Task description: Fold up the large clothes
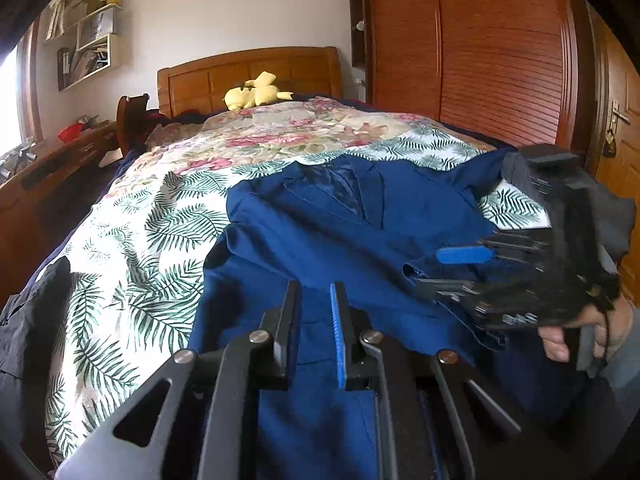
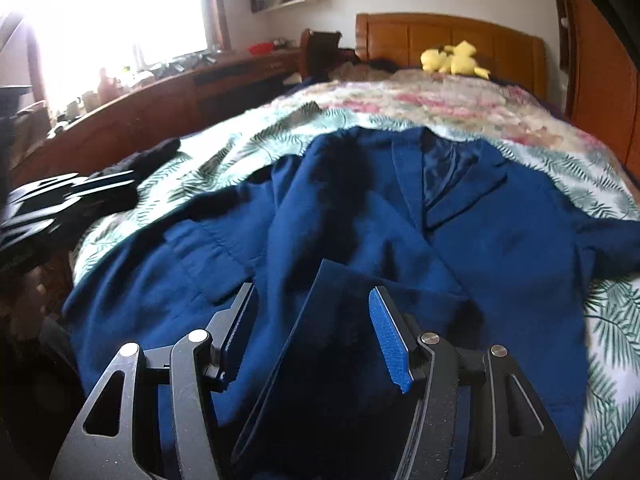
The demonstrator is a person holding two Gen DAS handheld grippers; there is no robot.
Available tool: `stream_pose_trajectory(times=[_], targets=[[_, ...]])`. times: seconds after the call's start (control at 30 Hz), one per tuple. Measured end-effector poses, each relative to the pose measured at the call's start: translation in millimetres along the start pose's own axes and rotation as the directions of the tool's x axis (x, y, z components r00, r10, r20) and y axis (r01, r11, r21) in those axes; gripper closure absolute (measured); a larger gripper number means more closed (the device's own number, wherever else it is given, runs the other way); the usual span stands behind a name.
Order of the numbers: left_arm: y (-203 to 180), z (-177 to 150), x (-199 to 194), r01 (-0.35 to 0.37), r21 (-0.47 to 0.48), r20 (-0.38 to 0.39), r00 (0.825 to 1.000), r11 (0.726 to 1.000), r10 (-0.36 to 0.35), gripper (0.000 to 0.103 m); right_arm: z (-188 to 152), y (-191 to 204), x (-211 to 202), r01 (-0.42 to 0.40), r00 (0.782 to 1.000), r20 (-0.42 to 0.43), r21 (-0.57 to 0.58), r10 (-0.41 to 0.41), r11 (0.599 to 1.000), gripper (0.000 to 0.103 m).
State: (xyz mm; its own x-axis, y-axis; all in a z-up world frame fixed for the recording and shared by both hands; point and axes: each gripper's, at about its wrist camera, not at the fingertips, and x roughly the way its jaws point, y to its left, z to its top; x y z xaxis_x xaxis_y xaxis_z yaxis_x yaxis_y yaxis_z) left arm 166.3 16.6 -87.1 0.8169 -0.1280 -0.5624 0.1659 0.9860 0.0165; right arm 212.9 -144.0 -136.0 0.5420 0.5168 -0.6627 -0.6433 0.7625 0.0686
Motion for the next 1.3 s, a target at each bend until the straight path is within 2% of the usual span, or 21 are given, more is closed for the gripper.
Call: stream_pose_trajectory(times=[0.1, 0.27, 0.37, 0.4, 0.5, 0.63, 0.77, 0.87, 1.07, 1.13, 1.17, 1.3], targets=[[-0.6, -2.6, 1.8, 0.002, 0.005, -0.012, 1.0, 1.0, -0.002, 0.092, 5.5, -4.3, 18.7, 0.016, 1.0, -0.024, 0.011, -0.015, 1.0, 0.045], [-2.3, -8.0, 4.0, 0.006, 0.021, -0.032, 0.999, 1.0, -0.005, 0.092, 3.8, -19.2, 41.4, 0.043, 0.996, -0.077, 0.052, -0.039, 0.998, 0.056], [-4.7, -9.2, 4.5, 0.009, 0.03, -0.038, 0.999, 1.0, -0.007, 0.092, 0.6, -22.8, 44.0, 0.018, 0.995, -0.096, 0.065, -0.012, 0.998, 0.078], [-5.6, -9.3, 4.6, 0.01, 0.032, -0.038, 0.999, 0.999, -0.009, 0.092, -0.3, -22.0, 42.7, 0.006, 0.995, -0.095, 0.059, -0.001, 0.998, 0.089], [-6.4, -8.5, 4.6, 0.013, 0.036, -0.036, 0.999, 0.999, -0.012, 0.092, -3.0, -19.7, 28.9, 0.011, 0.998, -0.054, 0.053, -0.008, 0.999, 0.095], [-6.3, -6.5, 2.8, 0.019, 0.034, -0.028, 0.999, 0.999, -0.018, 0.092, -4.6, -23.6, -12.3, 0.023, 0.998, 0.05, 0.082, -0.028, 0.996, 0.098], [-6.7, -5.8, 1.1, 0.023, 0.032, -0.024, 0.999, 0.999, -0.023, 0.092, -4.9, -36.1, -60.4, 0.043, 0.985, 0.162, 0.126, -0.063, 0.991, 0.099], [-8.0, -5.1, 0.8, 0.026, 0.03, -0.02, 0.999, 0.999, -0.025, 0.092, -6.0, -46.0, -95.5, 0.057, 0.966, 0.243, 0.156, -0.094, 0.986, 0.1], [-11.8, -1.3, 3.0, 0.029, 0.028, -0.016, 0.999, 0.999, -0.029, 0.092, -9.8, -53.3, -133.1, 0.092, 0.936, 0.322, 0.168, -0.143, 0.981, 0.1], [-13.9, -0.2, 3.9, 0.029, 0.031, -0.015, 0.999, 0.999, -0.029, 0.092, -14.4, -53.7, -149.1, 0.117, 0.906, 0.384, 0.181, -0.18, 0.976, 0.1], [-14.7, 0.3, 4.5, 0.035, 0.029, -0.015, 0.999, 0.999, -0.034, 0.092, -14.2, -54.9, -152.4, 0.124, 0.9, 0.392, 0.184, -0.189, 0.975, 0.1], [-18.5, 1.8, 6.2, 0.041, 0.03, -0.013, 0.999, 0.999, -0.041, 0.092, -17.2, -61.1, -146.3, 0.151, 0.916, 0.342, 0.192, -0.21, 0.97, 0.1]])
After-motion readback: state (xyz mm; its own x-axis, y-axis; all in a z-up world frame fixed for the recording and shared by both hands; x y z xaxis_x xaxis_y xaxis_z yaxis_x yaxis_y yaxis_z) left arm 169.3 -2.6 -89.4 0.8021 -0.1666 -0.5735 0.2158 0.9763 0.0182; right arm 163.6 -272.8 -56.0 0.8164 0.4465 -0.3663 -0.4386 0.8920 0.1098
